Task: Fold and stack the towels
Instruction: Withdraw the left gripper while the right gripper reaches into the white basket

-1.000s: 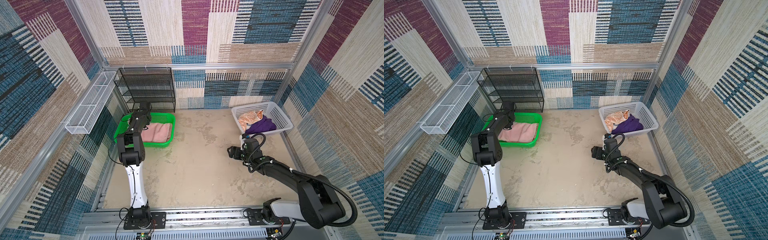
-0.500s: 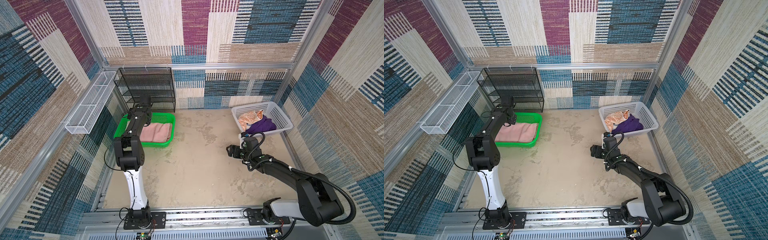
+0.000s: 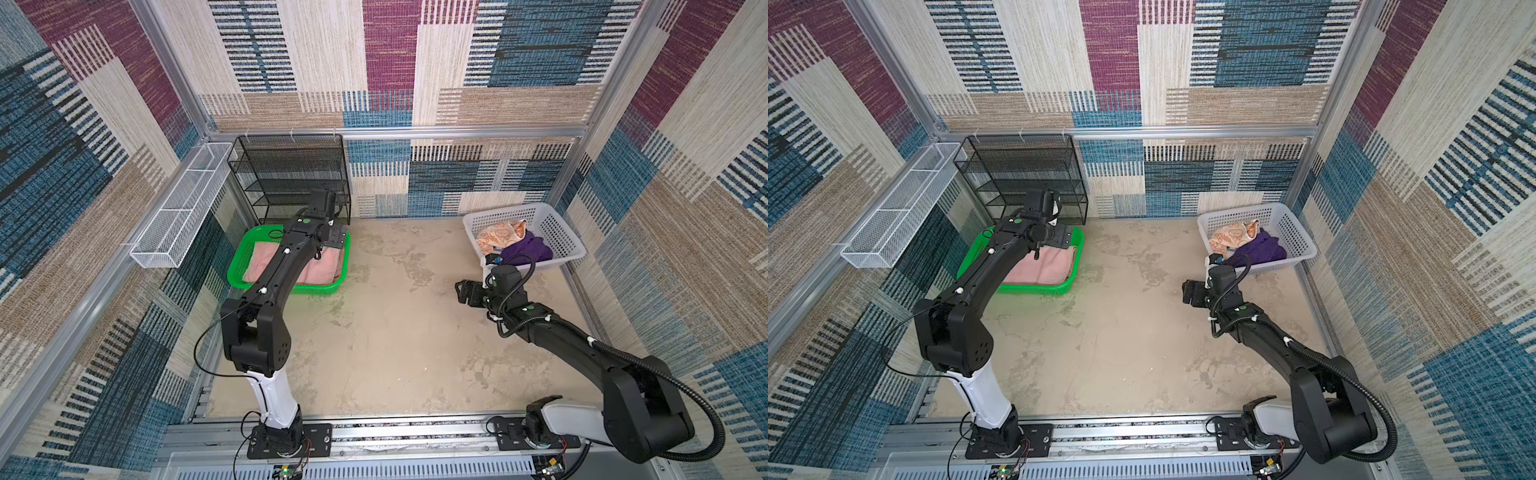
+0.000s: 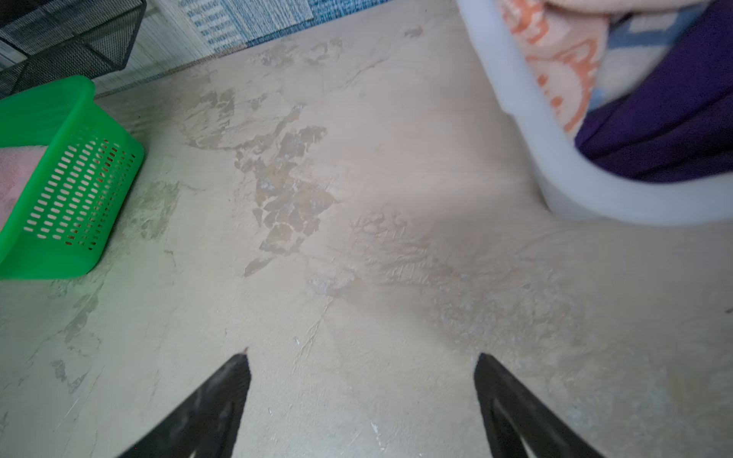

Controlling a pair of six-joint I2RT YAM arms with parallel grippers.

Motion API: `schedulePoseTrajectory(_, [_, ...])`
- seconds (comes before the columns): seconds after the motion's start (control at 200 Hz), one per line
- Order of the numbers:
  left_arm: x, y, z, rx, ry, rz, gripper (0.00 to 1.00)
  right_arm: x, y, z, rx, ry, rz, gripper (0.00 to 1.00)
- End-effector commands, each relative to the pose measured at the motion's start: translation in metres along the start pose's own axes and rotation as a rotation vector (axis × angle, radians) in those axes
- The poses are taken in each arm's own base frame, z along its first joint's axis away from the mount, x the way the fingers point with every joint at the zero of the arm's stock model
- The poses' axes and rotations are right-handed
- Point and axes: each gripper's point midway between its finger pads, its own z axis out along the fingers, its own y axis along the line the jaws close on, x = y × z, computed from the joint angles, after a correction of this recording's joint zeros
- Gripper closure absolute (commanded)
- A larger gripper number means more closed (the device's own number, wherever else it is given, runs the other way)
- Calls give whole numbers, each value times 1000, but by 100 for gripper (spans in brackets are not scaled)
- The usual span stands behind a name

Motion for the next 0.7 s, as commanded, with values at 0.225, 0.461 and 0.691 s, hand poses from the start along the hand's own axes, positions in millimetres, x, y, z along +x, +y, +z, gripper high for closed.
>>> schedulePoseTrajectory(0.225, [7,-113,-94,571,-242,-173,1,-75,-29,-12,162,-140,-21,1])
schedulePoseTrajectory(0.461, [40,-166,-108,745,-259,-201,1,-141,-91,-9,362,-220,67,0])
schedulePoseTrajectory(0.691, [65,-203,-98,771,-172,-130,3,-174,-145,17,397,-224,179,1])
